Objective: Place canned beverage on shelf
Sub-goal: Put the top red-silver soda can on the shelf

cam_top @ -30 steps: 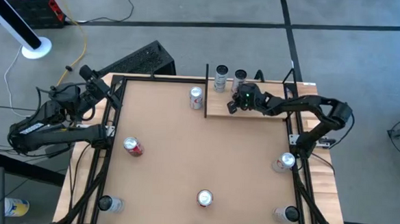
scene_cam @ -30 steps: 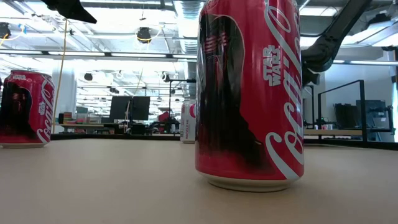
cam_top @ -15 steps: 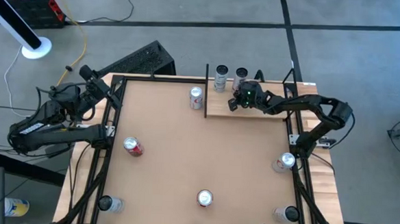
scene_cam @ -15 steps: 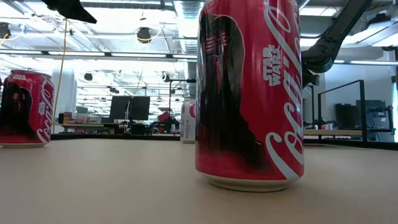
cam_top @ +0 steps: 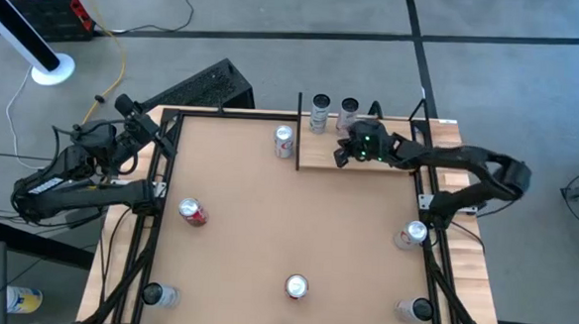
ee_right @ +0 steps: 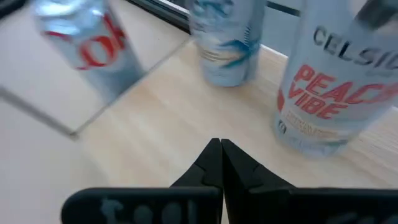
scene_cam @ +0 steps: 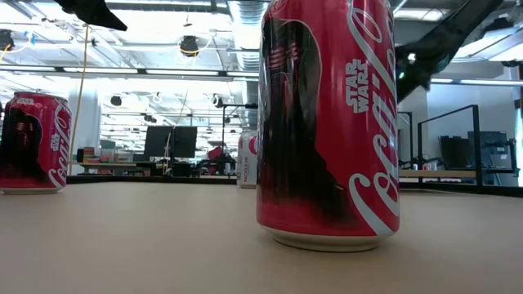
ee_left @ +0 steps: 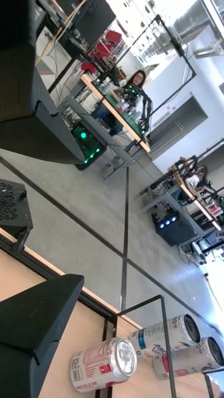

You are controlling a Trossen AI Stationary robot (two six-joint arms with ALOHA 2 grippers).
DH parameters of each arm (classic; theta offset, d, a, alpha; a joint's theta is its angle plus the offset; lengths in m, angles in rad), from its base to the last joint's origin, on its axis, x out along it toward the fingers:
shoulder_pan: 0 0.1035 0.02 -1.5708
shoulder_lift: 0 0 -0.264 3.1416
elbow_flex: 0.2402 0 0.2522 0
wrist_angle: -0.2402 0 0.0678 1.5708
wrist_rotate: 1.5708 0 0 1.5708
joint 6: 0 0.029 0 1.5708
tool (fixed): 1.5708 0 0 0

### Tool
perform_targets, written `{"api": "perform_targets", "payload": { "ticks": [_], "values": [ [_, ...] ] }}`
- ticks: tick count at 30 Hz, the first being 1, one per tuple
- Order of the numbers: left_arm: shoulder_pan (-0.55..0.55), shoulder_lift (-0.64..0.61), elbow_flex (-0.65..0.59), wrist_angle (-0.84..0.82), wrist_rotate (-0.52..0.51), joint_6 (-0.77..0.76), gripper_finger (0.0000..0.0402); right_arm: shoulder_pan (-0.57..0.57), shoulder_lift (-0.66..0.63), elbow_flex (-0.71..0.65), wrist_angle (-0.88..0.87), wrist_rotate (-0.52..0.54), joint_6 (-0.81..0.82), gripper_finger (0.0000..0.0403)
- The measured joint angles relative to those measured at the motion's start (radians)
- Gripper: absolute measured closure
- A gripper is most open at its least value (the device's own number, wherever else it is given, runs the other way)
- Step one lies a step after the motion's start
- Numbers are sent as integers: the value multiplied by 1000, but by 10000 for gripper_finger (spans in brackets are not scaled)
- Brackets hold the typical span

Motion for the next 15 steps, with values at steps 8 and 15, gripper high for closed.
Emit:
{"api": "perform_targets", "payload": {
  "ticks": [8,15],
  "values": [
    [0,0,0,0,0,-1,111,262,-213,0,-109,-28,64,383],
    [0,0,0,0,0,-13,111,561,-164,9,149,-20,50,382]
  ]
}}
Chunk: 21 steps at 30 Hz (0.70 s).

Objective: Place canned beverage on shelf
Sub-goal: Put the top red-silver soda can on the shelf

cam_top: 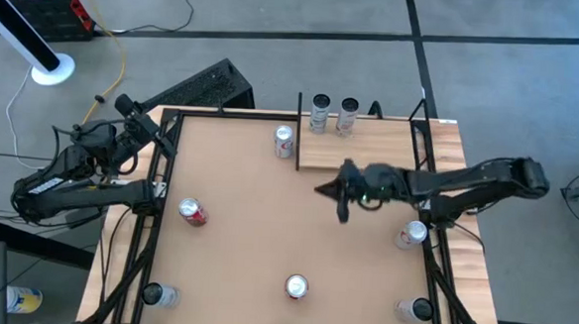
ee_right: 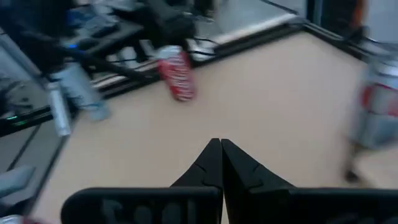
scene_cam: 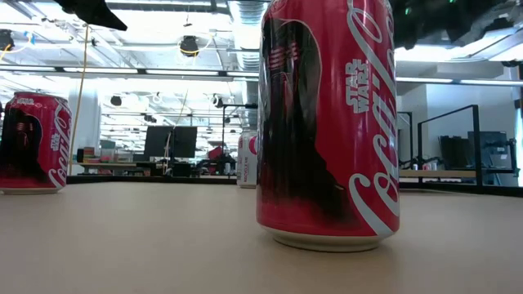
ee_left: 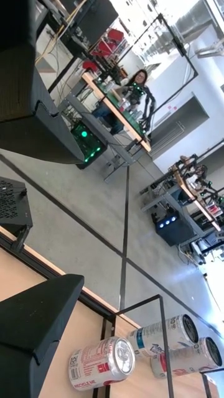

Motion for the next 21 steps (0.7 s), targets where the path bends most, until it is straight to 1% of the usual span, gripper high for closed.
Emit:
{"api": "perform_targets", "payload": {
  "ticks": [5,8,12,14,16,17,19,21],
  "values": [
    [0,0,0,0,0,-2,111,79,90,82,9,14,-29,382],
    [0,0,0,0,0,-1,111,118,159,146,4,14,-73,382],
    [0,0,0,0,14,-16,111,155,233,242,-117,18,-184,382],
    [1,4,-3,9,85,-63,111,159,255,283,-209,41,-205,382],
    [0,19,-33,76,167,-111,111,159,271,310,-254,72,-219,382],
    [0,36,-59,120,189,-128,111,158,271,311,-272,87,-226,381],
    [0,94,-106,214,186,-152,111,158,271,312,-278,104,-231,379],
    [0,182,-136,310,165,-175,111,154,264,312,-292,105,-234,377]
  ]
}}
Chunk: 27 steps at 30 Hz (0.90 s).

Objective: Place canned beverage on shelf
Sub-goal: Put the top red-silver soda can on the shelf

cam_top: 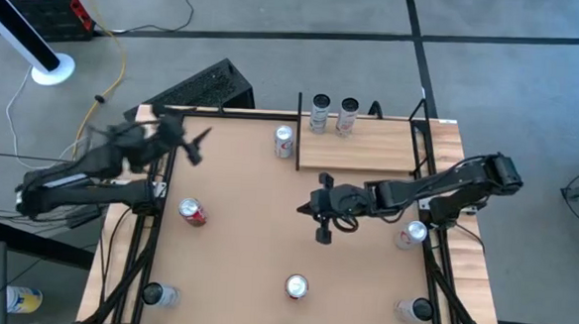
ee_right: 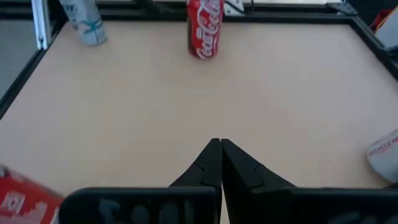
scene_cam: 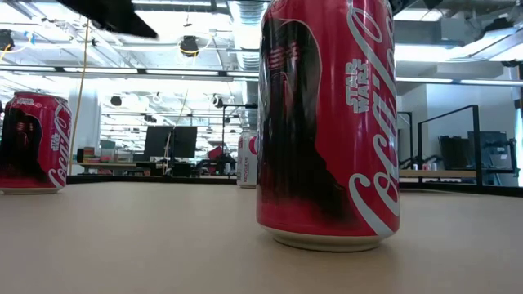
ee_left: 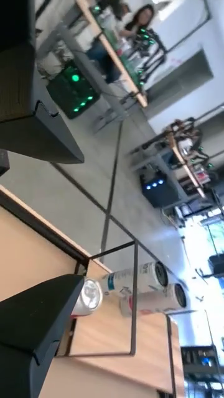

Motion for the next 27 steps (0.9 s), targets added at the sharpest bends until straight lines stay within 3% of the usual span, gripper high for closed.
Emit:
{"api": "perform_targets", "payload": {
  "ticks": [6,9,15,18,27],
  "values": [
    [28,313,29,174,37,-46,111,-3,-35,-3,-104,72,-52,377],
    [112,471,78,139,247,-101,111,-3,-38,-3,-132,102,-61,378],
    [355,727,147,219,806,-247,111,11,-36,-2,-135,101,-108,375],
    [424,822,161,286,979,-256,111,25,-34,-3,-147,98,-141,376],
    [398,983,169,520,1021,-103,111,33,-34,-16,-121,98,-181,376]
  ]
}}
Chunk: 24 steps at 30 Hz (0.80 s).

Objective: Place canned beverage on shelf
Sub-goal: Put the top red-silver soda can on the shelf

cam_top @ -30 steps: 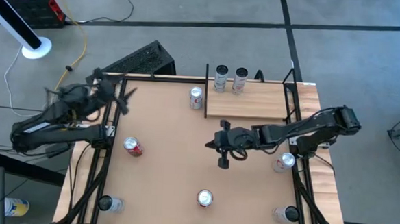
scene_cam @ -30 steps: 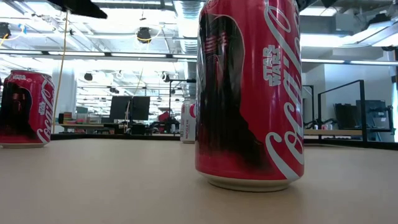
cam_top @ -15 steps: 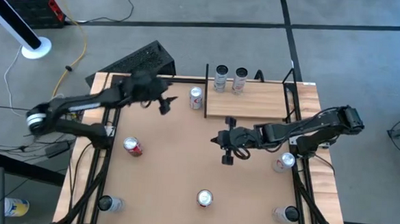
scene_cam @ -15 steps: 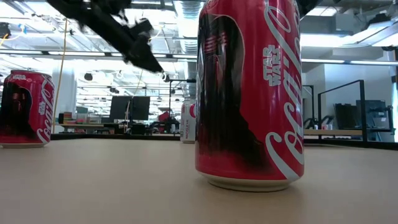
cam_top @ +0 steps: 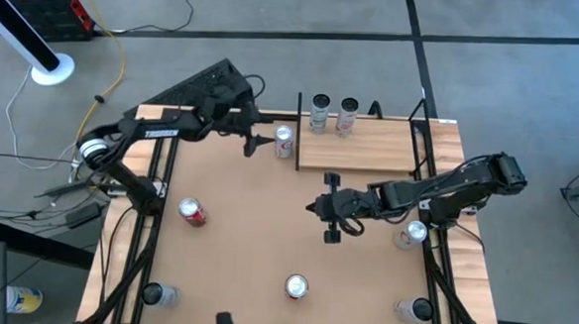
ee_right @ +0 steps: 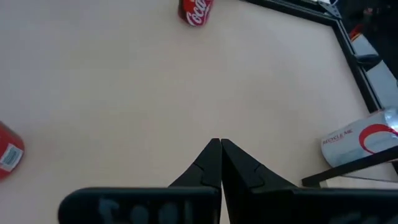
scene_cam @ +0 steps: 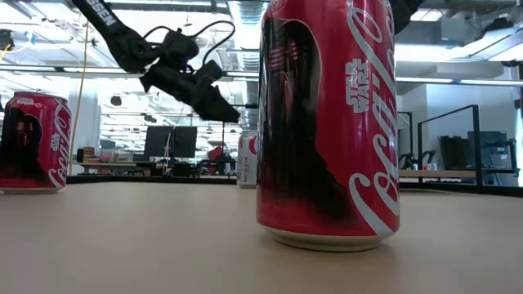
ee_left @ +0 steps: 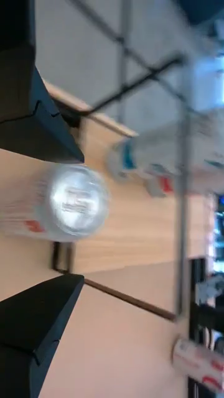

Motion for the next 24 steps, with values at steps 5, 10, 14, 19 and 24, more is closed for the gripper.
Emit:
{"api": "perform_targets", "payload": {
  "ticks": [5,10,14,19,24],
  "values": [
    [-64,31,0,45,-24,134,111,11,2,-73,46,-2,-59,375],
    [-101,30,0,55,-138,77,111,9,-12,-72,69,-1,-75,375],
    [-89,30,34,63,-153,-16,111,9,-11,-72,85,-5,-110,375],
    [-93,30,92,63,-338,-76,111,1,-11,-72,105,-6,-122,375],
    [-93,29,105,59,-403,-89,111,1,-11,-72,107,-6,-122,375]
  ]
}}
